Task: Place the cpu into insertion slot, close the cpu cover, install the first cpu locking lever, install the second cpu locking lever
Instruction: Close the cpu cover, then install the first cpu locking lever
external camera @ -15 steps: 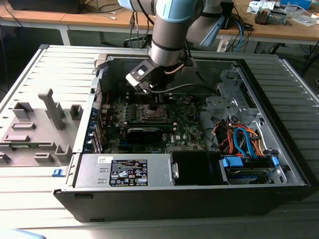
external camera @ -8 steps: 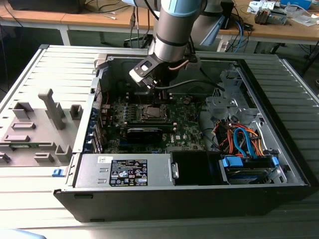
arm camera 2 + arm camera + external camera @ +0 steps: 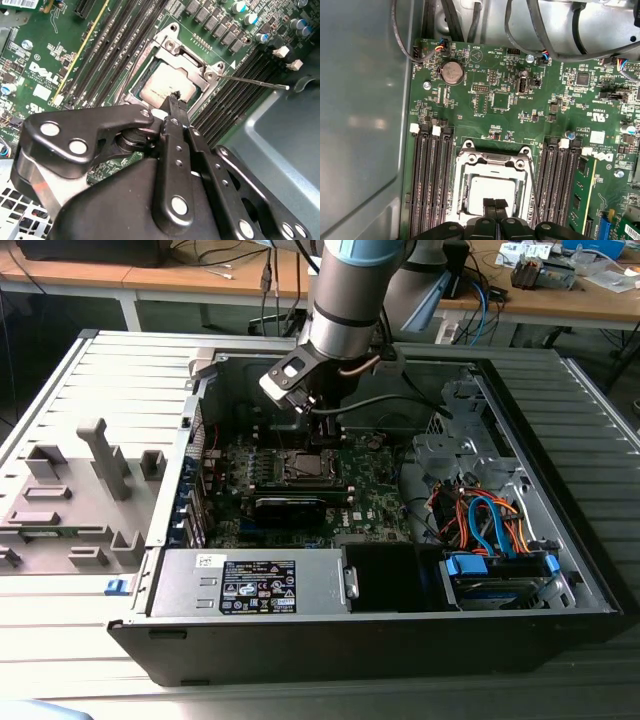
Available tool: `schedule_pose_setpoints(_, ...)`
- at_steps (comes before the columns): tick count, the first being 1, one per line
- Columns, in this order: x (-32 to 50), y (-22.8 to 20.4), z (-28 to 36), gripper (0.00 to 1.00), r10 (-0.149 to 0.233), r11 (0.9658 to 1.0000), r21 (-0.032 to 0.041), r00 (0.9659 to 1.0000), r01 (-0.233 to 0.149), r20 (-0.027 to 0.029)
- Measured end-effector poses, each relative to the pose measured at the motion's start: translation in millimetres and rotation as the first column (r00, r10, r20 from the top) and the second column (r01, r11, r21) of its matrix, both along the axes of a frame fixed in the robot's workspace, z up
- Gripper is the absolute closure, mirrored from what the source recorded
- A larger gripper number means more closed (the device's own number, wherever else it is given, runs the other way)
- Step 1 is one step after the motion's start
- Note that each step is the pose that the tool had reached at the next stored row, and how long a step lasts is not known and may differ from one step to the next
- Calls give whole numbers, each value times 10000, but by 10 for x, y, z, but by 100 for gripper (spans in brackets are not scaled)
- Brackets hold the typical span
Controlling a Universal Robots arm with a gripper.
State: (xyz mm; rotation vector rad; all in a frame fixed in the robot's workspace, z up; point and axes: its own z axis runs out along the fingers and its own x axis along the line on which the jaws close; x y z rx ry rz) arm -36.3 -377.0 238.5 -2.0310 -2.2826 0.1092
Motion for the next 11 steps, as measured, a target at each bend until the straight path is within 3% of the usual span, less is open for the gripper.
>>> schedule_pose_setpoints(7, 0, 0, 1, 89, 37, 10000, 8, 10000, -37, -1)
schedule_pose_setpoints(11, 0, 0, 0, 89, 430, 9991, 9, 9991, -430, 0)
